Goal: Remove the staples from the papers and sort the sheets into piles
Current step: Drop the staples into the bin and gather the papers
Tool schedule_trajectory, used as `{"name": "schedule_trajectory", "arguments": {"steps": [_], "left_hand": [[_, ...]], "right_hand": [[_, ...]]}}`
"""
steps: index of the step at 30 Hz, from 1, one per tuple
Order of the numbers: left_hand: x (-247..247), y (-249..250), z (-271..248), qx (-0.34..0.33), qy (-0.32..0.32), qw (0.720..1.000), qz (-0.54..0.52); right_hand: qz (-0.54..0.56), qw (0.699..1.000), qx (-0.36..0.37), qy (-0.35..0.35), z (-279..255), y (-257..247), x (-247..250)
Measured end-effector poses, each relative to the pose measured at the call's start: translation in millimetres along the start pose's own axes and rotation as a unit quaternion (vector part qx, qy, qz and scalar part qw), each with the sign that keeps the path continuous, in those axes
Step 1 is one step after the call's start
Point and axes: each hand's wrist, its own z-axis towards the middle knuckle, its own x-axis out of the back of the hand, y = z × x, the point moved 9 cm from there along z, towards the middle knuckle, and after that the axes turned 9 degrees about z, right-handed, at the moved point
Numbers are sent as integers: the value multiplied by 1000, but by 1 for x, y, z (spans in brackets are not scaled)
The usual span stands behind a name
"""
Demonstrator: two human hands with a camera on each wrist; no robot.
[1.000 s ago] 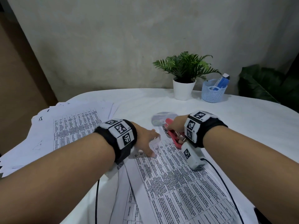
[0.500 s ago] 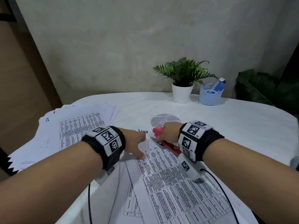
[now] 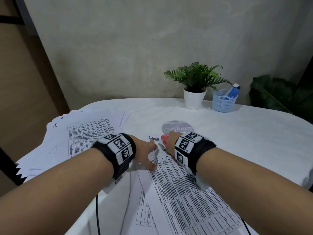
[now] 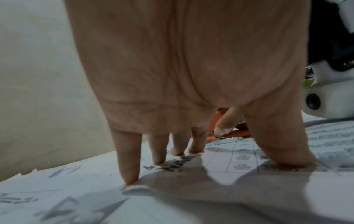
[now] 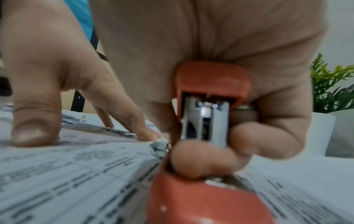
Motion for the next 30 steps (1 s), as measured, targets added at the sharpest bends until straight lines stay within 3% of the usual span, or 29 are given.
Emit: {"name": "schedule_trajectory", "arguments": {"steps": [3,13,16,22,30], "left_hand": [[-1,-2,-1,7,-4,1000,5],[-2,-3,5,3,-11,1000,27],[-2,-4,7,2,-5,1000,30],[-3,-3,10,-18,0,999,43],[-5,-4,17,-28,26,998,42]], "right_hand": [[43,998,5,50,-5,2,8],[71,993,-68,59,11,19,20],[43,998,-35,35,12,11,9],[19,998,12,59,10,-1,9],[15,996,-26,83,20,8,24]]}}
